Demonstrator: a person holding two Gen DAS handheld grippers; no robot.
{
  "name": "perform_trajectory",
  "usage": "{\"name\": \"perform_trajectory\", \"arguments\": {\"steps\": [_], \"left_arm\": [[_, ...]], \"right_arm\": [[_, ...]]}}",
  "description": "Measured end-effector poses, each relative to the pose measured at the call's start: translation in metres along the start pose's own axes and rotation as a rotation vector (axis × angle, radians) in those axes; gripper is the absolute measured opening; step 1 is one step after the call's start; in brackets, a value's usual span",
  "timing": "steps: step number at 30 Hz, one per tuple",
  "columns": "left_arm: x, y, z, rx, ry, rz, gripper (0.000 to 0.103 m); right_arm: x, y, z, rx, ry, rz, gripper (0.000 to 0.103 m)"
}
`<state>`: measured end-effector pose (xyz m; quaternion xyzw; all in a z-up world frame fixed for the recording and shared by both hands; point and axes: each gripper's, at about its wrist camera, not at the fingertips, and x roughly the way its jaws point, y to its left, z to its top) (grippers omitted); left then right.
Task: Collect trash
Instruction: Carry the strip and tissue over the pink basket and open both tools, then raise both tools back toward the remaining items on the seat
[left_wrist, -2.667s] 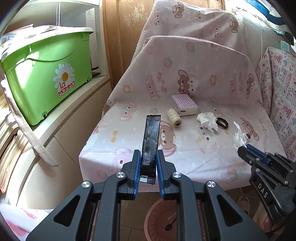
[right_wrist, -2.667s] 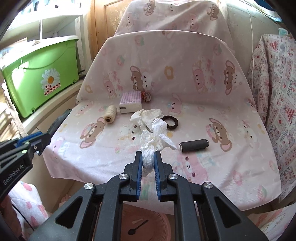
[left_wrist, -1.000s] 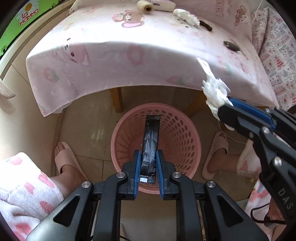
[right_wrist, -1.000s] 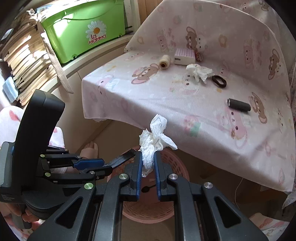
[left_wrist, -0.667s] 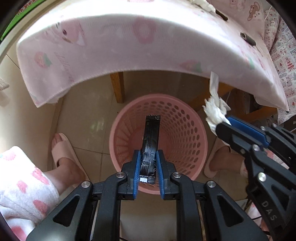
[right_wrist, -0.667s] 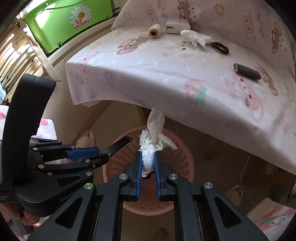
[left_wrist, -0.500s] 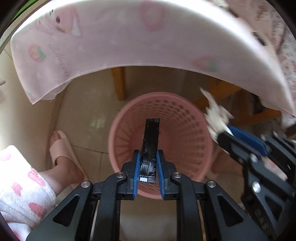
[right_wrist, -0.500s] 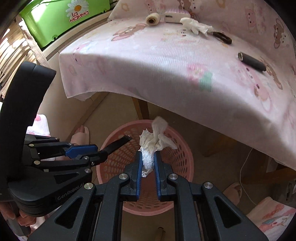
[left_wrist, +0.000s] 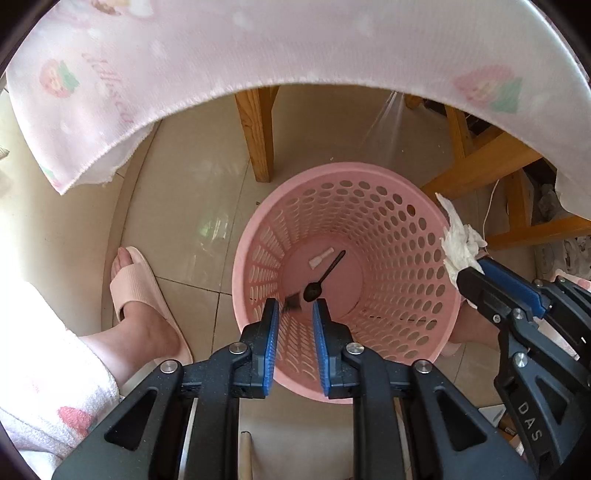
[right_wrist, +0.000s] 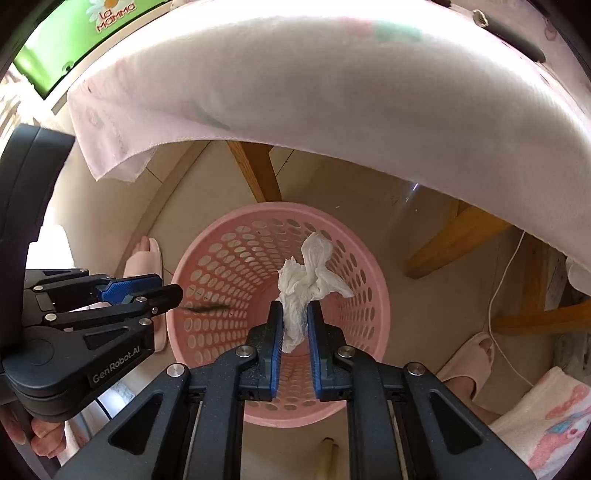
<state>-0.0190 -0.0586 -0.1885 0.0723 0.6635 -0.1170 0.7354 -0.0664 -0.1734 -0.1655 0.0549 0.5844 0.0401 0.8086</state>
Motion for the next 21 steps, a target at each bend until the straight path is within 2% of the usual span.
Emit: {"name": "perform_trajectory", "arguments": {"steps": [2,5,10,12,15,17,21], "left_arm": [[-0.002,-0.001,0.000,0.004,-0.010,0.010,0.019],[-0.002,0.003,0.001,-0.004,-0.014,0.024,0.035],[-0.009,0.011,0.003,-0.024,-0.047,0.038,0.046],[-0.017,0.011,0.004,-0.024,-0.079,0.050,0.047],[-0.033,0.011,0.004,-0.014,-0.145,0.085,0.053],[-0.043,0.011,0.004,-0.007,-0.191,0.109,0.053],[-0.063,0.008,0.002,0.010,-0.277,0.135,0.056]], "right_arm": [[-0.001,-0.002,-0.001,-0.002,-0.004,-0.010,0.014],[-0.003,-0.006,-0.002,0.016,-0.006,-0.015,0.015],[-0.005,-0.006,-0.001,0.046,-0.014,0.003,0.027],[-0.009,-0.007,0.001,0.046,-0.022,-0.001,0.035],[-0.018,-0.007,0.003,0.050,-0.048,-0.002,0.042],[-0.028,-0.009,0.006,0.059,-0.074,-0.003,0.046],[-0.049,-0.011,0.009,0.071,-0.135,-0.008,0.048]]}}
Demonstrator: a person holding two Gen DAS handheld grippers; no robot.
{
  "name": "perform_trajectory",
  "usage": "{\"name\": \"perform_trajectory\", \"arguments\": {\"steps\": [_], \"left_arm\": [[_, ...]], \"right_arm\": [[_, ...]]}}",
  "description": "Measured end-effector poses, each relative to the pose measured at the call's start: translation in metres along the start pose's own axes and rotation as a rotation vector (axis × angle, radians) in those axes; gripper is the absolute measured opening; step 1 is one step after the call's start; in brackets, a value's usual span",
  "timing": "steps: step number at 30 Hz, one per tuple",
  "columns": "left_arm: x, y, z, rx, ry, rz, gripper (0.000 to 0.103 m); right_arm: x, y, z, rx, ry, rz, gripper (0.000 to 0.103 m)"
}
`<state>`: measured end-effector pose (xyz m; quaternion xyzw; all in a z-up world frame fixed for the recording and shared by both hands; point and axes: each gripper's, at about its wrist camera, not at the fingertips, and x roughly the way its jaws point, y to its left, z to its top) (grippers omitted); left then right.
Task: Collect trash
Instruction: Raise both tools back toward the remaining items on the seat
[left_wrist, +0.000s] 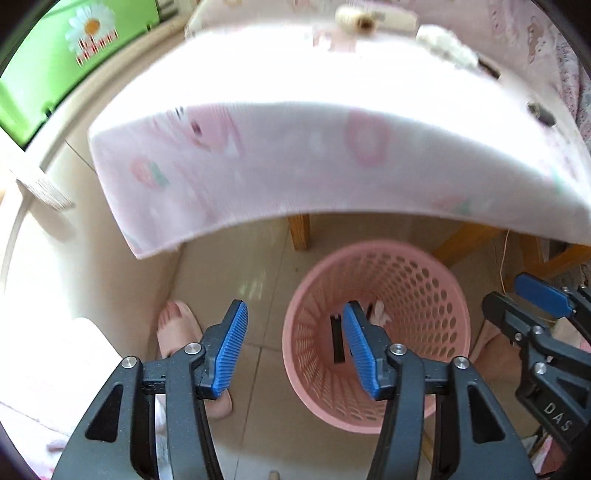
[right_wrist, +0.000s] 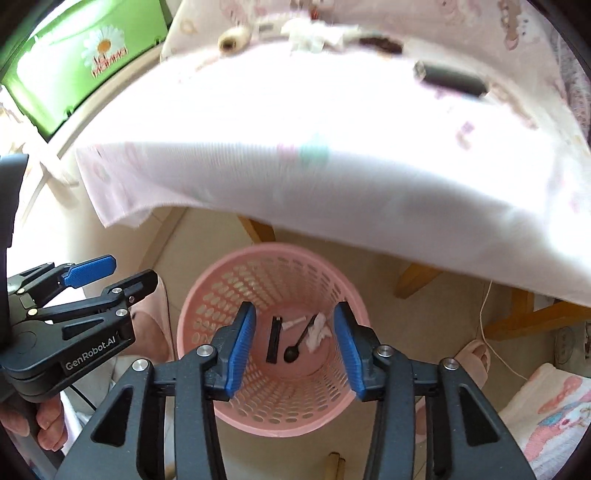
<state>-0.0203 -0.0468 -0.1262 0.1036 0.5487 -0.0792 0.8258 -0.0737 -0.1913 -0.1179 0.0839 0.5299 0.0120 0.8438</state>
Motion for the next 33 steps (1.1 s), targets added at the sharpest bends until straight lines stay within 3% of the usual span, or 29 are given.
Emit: {"name": "perform_trajectory", "arguments": {"steps": [4,10,12,16,18,23,29,33], "left_arm": [[-0.021,0.000,0.002,0.010,-0.091,0.024,0.065],[-0.058,0.008,0.008,0.002,-0.216,0.048,0.086],[-0.068,0.011,0.016,0.002,-0.236,0.050,0.090],[-0.089,0.010,0.042,0.036,-0.259,0.045,0.092],[-0.098,0.008,0.055,0.040,-0.281,0.054,0.093],[-0.117,0.007,0.088,0.055,-0.356,0.053,0.099],[-0.110,0.002,0.109,0.048,-0.381,0.017,0.102],[-0.087,-0.003,0.105,0.041,-0.353,-0.003,0.102]], "right_arm": [[-0.023,0.001,0.003,-0.015,-0.065,-0.014,0.055],[-0.069,0.004,0.014,-0.078,-0.166,0.015,0.063],[-0.086,-0.001,0.022,-0.090,-0.207,0.008,0.072],[-0.116,-0.012,0.045,-0.096,-0.287,-0.021,0.077],[-0.125,-0.020,0.061,-0.107,-0.317,-0.037,0.085],[-0.136,-0.048,0.091,-0.098,-0.366,-0.101,0.086],[-0.132,-0.079,0.091,-0.042,-0.409,-0.145,0.086],[-0.111,-0.092,0.086,0.015,-0.371,-0.162,0.086]]}}
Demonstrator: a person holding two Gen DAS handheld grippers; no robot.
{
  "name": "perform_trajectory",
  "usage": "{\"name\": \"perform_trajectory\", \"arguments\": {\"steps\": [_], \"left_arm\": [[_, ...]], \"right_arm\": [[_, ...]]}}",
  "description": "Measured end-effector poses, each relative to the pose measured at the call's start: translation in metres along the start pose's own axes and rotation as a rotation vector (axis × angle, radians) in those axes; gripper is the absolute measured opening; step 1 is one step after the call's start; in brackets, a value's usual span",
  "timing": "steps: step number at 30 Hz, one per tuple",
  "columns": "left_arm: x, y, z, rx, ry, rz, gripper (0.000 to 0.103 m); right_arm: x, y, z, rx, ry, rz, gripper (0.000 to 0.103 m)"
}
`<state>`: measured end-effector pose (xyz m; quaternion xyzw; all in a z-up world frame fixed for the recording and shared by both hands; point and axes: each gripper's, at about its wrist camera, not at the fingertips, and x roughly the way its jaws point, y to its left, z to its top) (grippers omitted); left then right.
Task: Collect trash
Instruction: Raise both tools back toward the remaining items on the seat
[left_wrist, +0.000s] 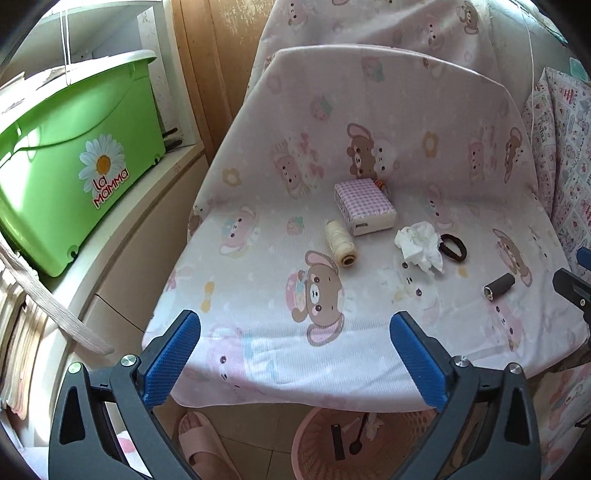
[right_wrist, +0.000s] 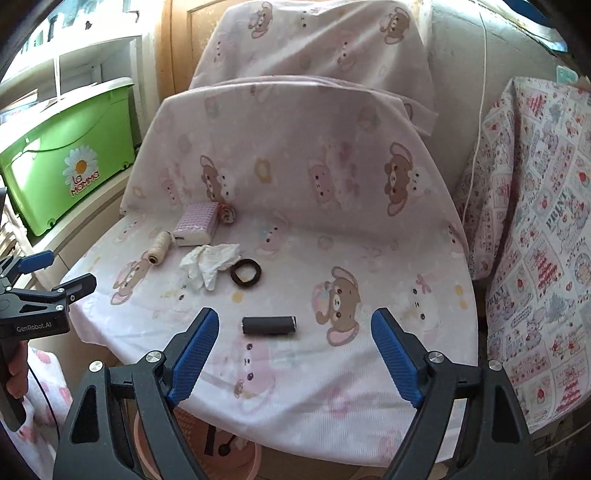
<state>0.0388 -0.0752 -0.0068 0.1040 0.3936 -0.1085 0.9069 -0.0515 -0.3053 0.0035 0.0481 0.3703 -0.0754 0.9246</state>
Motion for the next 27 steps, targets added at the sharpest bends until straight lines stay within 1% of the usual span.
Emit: {"name": "perform_trajectory", "arguments": {"steps": [2,6,8,12,17,19,23,25,26,27], "left_arm": [[0.009,-0.004,-0.008,0.006,0.008,-0.014,0.102],[0.020,-0.013,-0.019,0.039,0.027,-0.017,0.102],[0.021,-0.019,-0.020,0.064,0.010,-0.032,0.102],[0.018,-0.028,-0.016,0.100,-0.051,-0.014,0.102],[0.023,-0.027,-0.011,0.062,-0.049,-0.036,0.102],[0.026,-0.024,-0.010,0.034,-0.034,-0.040,0.102],[0.034,-0.020,-0.010,0.002,0.001,-0.026,0.102],[0.036,-0.018,-0.010,-0.011,0.009,-0.035,0.102],[0.037,-0.017,-0.010,-0.018,0.012,-0.043,0.102],[0.037,-0.016,-0.009,-0.024,0.013,-0.048,0.102]], "right_arm": [[0.007,0.001,-0.002,-0.006,0.027,0.011,0.086],[0.015,0.007,-0.008,-0.035,0.037,0.007,0.086],[0.020,0.011,-0.010,-0.047,0.056,0.013,0.086],[0.030,0.017,-0.013,-0.061,0.076,0.021,0.086],[0.044,0.018,-0.010,-0.044,0.083,0.027,0.086],[0.050,0.019,-0.008,-0.043,0.086,0.022,0.086],[0.062,0.019,-0.005,-0.041,0.100,0.026,0.086],[0.067,0.020,-0.004,-0.041,0.107,0.031,0.086],[0.069,0.020,-0.004,-0.042,0.107,0.027,0.084],[0.070,0.021,-0.003,-0.044,0.107,0.023,0.078]]}}
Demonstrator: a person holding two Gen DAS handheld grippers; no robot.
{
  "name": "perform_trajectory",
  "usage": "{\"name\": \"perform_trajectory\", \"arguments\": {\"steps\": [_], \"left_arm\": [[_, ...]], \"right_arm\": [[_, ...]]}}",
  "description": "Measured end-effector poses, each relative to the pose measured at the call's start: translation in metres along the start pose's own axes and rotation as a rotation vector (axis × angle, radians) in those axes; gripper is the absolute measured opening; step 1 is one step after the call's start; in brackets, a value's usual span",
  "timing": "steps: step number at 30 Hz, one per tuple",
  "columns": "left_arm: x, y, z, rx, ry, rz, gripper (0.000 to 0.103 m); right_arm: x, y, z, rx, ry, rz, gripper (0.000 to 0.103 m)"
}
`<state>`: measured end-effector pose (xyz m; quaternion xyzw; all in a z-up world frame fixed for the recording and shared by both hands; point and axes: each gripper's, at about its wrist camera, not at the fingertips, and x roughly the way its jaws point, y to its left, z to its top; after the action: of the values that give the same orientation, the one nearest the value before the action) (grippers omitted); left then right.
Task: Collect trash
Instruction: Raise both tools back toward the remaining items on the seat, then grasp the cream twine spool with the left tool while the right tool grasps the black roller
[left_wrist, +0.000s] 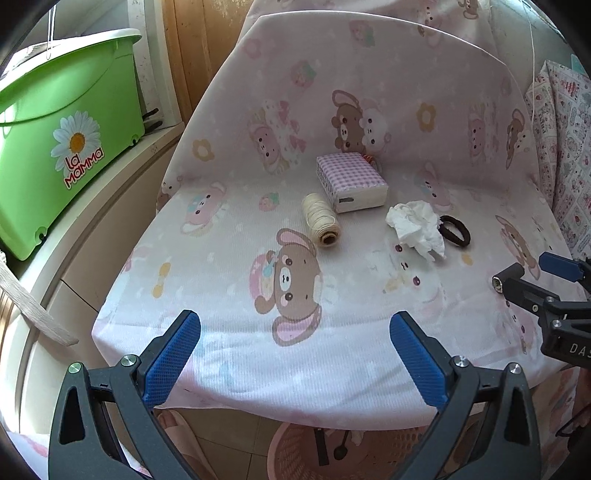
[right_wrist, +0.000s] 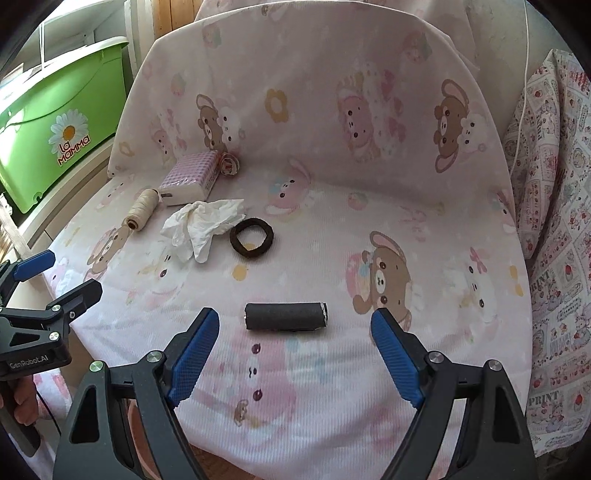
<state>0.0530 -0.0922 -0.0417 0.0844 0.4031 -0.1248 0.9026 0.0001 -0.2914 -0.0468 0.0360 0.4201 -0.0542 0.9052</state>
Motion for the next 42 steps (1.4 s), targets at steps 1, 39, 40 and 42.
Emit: {"name": "perform_trajectory", "arguments": {"steps": [1,39,40,42], "left_arm": [[0.000,0.001,0.001,-0.006,-0.002,-0.004,0.102],[0.048,-0.007,0.059,-0.056,0.016,-0.118,0.043],[0.048,-0.008,0.059,-0.044,0.009,-0.095,0.042],[0.051,-0.010,0.059,-0.039,0.009,-0.079,0.036]], "right_arm": [[0.001,0.001,0.001,-0.005,0.003,0.002,0.075],[-0.019,0.000,0.008,-0.021,-0.037,-0.007,0.050],[-0.020,-0.001,0.008,-0.022,-0.039,-0.008,0.050],[-0.022,-0.003,0.009,-0.020,-0.043,-0.006,0.050]]}}
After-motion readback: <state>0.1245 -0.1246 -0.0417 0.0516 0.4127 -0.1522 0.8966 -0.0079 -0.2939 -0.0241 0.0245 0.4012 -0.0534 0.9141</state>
